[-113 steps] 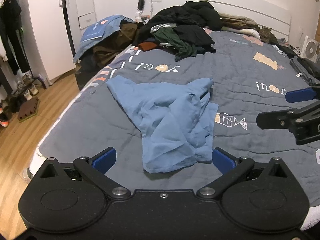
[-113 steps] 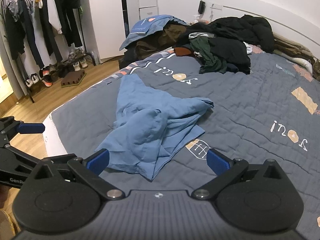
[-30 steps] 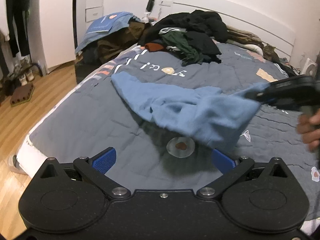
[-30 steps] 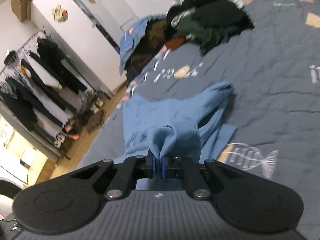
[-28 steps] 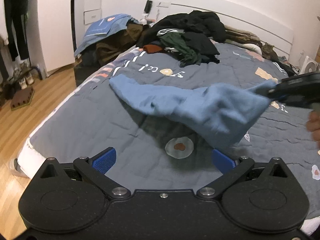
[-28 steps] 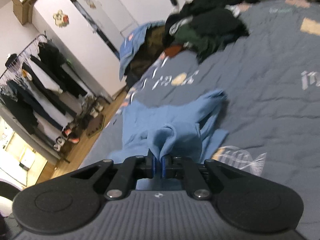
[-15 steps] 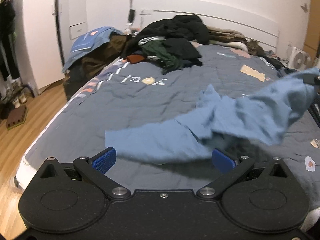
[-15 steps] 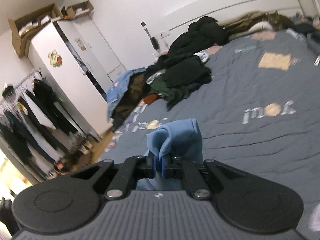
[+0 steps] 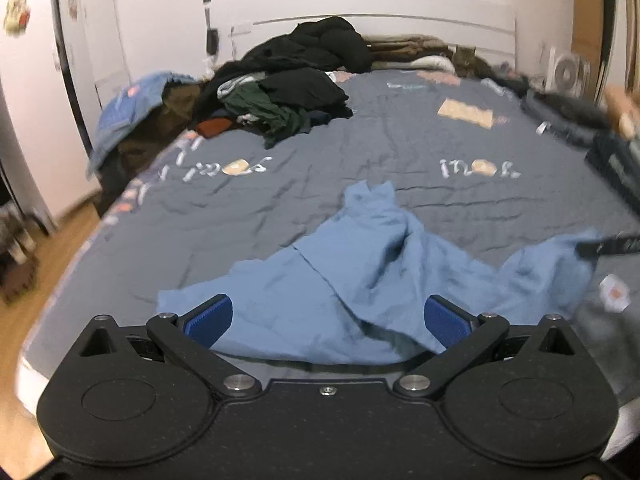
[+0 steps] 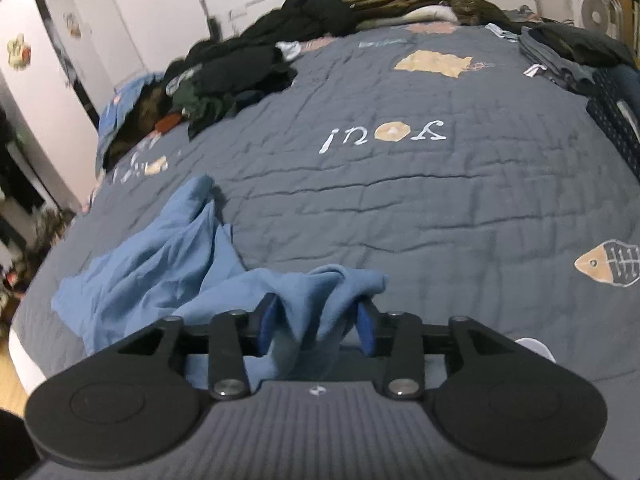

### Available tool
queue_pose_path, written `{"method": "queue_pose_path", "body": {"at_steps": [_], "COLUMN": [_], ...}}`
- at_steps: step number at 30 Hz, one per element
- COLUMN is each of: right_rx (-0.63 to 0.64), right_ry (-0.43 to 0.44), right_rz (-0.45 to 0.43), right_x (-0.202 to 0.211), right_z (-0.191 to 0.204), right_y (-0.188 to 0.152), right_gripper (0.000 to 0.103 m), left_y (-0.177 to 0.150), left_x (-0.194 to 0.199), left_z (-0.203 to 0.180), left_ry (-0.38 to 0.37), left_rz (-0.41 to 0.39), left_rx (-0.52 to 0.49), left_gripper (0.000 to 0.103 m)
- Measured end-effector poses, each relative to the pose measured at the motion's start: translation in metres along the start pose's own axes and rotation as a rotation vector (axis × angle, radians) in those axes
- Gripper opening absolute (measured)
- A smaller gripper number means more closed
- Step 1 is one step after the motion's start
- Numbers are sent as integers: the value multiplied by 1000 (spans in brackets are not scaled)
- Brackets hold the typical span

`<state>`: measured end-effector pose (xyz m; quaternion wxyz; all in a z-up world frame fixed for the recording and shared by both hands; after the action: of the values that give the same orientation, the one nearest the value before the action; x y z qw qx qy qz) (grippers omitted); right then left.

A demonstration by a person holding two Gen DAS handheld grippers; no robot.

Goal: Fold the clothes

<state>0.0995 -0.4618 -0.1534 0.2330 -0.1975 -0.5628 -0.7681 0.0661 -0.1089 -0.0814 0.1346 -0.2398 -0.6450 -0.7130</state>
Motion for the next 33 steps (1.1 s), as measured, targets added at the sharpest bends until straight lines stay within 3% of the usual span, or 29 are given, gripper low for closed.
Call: {"method": "queue_pose_path", "body": {"at_steps": [14, 21, 26, 30, 33], "right_rx": [3, 45, 125, 260, 362], "right_ry": [50, 95, 166, 265, 322], "right_rz": [-42, -87, -87, -77, -65], "right_x": [25, 30, 37, 35, 28], "right_z": [-33, -11, 30, 93, 142], "right_y": [0, 8, 6, -2, -10], "right_gripper": [49, 49, 50, 53, 55], "left_y": [9, 15, 19, 23, 26], "left_x": [-45, -54, -60, -69, -78], "left_z": [-28, 19, 54, 72, 68], "left_ry": [34, 50, 62, 41, 23], "left_rz": [-48, -61, -70, -66, -70], "left_rx": [3, 88, 150, 193, 142], "left_gripper": [103, 103, 103, 103, 103]}}
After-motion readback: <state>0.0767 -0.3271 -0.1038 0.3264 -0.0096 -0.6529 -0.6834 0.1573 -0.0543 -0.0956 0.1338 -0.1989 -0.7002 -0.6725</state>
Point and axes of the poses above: each gripper's, at about its wrist camera, not at the fingertips, and x roughly against the way its jaws point, z to its left, y to its top, the point moved 8 cm from there along -x, roughly the way its jaws point, and after that the axes turned 9 degrees about -z, right-handed, at the moved point
